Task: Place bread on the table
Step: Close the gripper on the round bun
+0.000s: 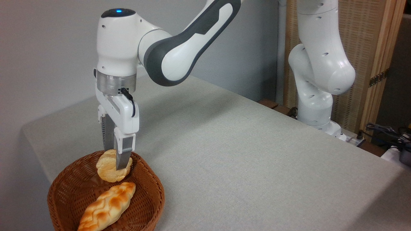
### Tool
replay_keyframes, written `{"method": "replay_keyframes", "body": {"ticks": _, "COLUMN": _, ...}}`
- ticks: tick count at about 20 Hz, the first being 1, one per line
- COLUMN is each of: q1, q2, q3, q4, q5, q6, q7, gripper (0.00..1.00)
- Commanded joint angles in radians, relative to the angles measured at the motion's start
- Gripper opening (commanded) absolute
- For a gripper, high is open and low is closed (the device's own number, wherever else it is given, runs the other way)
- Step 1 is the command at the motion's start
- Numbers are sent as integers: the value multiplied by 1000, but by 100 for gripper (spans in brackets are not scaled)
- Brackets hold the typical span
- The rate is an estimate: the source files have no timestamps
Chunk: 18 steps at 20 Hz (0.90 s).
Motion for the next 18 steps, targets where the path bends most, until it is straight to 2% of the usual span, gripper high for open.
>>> {"method": "replay_keyframes", "body": {"ticks": 1, "q1": 11, "q2": 30, "q3": 10, "q4": 1, "q5": 1, "q6": 39, "q7": 35, "gripper": 100}}
{"method": "replay_keyframes", "body": {"ticks": 4, "q1": 16, "q2": 43, "q3": 10, "q4": 4, "q5": 1, "q6": 47, "q7": 40, "gripper": 100}}
{"method": "replay_keyframes", "body": {"ticks": 5, "q1": 18, "q2": 48, "q3": 10, "q4": 4, "q5": 1, "q6": 53, "q7": 40, "gripper": 94}}
{"method": "replay_keyframes", "body": {"ticks": 8, "q1": 27, "q2": 48, "q3": 10, "q4": 7, "q5": -3, "q6": 56, "q7": 40, "gripper": 55}}
{"method": "replay_keyframes", "body": {"ticks": 9, "q1": 30, "q2": 46, "q3": 10, "q4": 7, "q5": -4, "q6": 56, "q7": 42, "gripper": 45}}
{"method": "replay_keyframes", "body": {"ticks": 10, "q1": 30, "q2": 46, "q3": 10, "q4": 7, "q5": -4, "q6": 56, "q7": 42, "gripper": 37}}
{"method": "replay_keyframes", "body": {"ticks": 12, "q1": 30, "q2": 46, "q3": 10, "q4": 7, "q5": -3, "q6": 56, "q7": 42, "gripper": 27}}
{"method": "replay_keyframes", "body": {"ticks": 18, "q1": 30, "q2": 40, "q3": 10, "q4": 7, "q5": -3, "q6": 55, "q7": 43, "gripper": 26}}
